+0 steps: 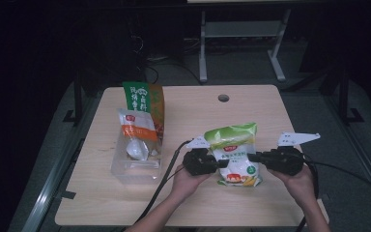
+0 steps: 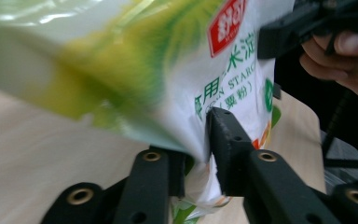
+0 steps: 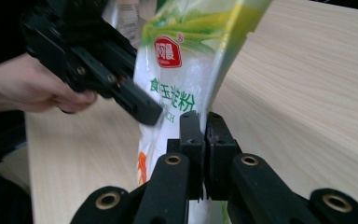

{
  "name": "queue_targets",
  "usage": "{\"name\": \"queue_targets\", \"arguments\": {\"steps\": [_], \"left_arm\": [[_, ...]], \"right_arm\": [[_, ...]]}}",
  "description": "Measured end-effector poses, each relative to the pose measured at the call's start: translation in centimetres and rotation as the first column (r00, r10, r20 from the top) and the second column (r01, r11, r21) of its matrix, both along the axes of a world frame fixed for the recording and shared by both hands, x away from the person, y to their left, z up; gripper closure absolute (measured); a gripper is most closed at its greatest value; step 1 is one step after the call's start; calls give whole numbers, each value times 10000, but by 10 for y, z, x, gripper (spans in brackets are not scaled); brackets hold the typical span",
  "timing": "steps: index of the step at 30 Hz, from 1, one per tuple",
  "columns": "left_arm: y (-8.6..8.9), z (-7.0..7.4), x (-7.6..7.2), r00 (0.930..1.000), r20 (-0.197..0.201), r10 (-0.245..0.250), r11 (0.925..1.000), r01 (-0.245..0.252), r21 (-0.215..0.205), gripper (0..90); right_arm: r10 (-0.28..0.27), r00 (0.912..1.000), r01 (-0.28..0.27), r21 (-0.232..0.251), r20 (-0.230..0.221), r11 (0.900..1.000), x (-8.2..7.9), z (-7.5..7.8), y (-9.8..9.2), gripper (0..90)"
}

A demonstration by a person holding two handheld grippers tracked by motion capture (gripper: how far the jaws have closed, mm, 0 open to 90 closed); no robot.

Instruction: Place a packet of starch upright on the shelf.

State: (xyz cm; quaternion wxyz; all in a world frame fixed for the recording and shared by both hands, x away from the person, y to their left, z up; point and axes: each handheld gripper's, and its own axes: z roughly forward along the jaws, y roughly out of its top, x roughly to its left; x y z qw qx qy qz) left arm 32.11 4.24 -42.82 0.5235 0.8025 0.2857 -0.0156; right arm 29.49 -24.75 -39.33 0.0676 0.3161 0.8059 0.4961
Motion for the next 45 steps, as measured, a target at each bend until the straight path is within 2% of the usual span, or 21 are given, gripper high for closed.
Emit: {"name": "queue_targets", "arguments": {"steps": [6,9,11,13,16,18,19,23,26,28,31,39,45], "left_arm": [[9,8,-1,9979,569,319,9981,-348,513,816],[11,9,-3,9963,793,323,9969,-378,696,823],[11,10,-5,9955,907,263,9960,-339,829,824],[10,11,-6,9945,1037,164,9956,-258,897,825],[8,12,-8,9929,1188,59,9949,-178,993,826],[8,12,-9,9925,1226,-3,9947,-123,1026,825],[8,12,-9,9923,1242,-17,9947,-111,1021,824],[7,13,-10,9914,1311,-23,9945,-114,1039,820],[9,12,-10,9922,1246,-15,9952,-107,968,803],[10,13,-9,9921,1253,49,9956,-166,926,751],[11,14,-10,9927,1206,0,9945,-127,1040,685],[17,15,-20,9878,1558,-75,9867,-179,1614,557],[22,10,-27,9900,1389,-238,9870,12,1605,499]], "right_arm": [[64,10000,-61,-465,65,9989,5,-3,14,873],[133,9999,-130,-717,35,9973,6,-7,18,866],[243,9997,-244,-706,-24,9972,7,-10,18,855],[375,9991,-386,-602,-193,9974,8,-10,16,820],[575,9981,-585,-468,-216,9972,10,-8,16,738],[677,9975,-688,-604,-201,9958,11,-6,19,681],[750,9970,-762,-632,-213,9951,12,-6,21,681],[872,9958,-893,-810,-293,9927,15,-8,29,691],[777,9969,-788,-991,-152,9920,14,-8,31,742],[726,9970,-750,-994,-270,9922,14,-7,30,783],[510,9986,-521,-1157,-121,9919,12,-6,29,841],[387,9989,-406,-815,-248,9958,8,-10,23,862],[251,9993,-270,-679,-278,9973,6,-10,22,876]]}}
